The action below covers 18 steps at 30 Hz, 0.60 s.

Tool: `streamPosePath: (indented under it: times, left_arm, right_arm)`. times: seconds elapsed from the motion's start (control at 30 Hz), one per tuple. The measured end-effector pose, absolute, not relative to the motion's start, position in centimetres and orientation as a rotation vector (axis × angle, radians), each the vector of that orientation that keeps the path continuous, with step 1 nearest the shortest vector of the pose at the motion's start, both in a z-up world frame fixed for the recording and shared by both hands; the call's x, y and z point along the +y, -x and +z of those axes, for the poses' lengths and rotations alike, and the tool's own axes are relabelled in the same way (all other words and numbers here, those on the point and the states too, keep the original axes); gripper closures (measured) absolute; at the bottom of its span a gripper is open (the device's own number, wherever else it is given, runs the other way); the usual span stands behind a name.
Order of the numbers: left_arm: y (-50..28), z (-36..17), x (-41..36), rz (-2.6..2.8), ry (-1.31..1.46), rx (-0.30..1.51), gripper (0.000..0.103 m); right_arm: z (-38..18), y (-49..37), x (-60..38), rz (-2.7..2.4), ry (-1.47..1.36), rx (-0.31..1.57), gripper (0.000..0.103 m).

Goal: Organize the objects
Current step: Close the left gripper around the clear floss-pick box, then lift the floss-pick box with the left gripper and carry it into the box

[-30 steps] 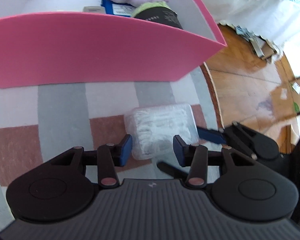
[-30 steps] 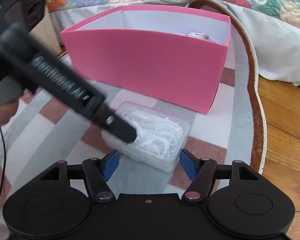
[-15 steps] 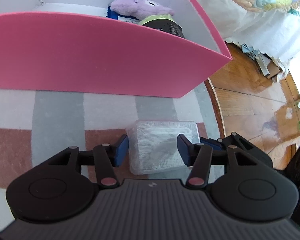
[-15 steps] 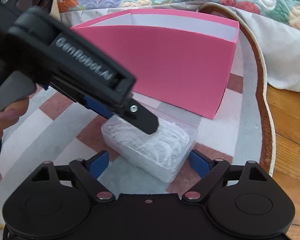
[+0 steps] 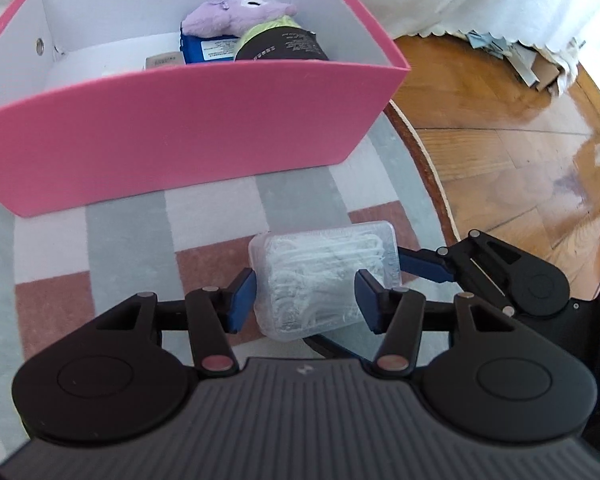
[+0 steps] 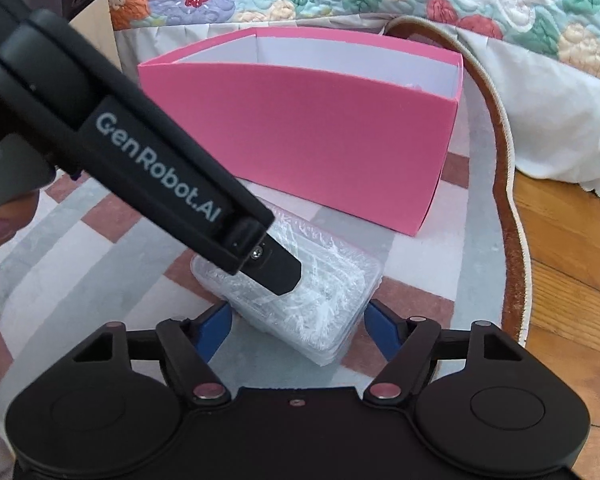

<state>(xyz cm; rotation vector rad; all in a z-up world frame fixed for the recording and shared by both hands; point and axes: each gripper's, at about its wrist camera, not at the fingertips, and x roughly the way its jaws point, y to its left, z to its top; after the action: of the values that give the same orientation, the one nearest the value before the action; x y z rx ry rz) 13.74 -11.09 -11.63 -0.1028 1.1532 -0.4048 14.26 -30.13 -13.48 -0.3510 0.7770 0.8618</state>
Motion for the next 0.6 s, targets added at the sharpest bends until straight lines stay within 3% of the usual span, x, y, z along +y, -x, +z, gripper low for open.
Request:
streamPosePath:
  times: [0.6]
  left_arm:
    - [-12.4, -2.5, -8.3, -0.407, 0.032, 1.159, 0.057]
  right_arm:
    - [-4.7, -12.6, -29.7, 0.939, 0.251, 0.797, 0.03]
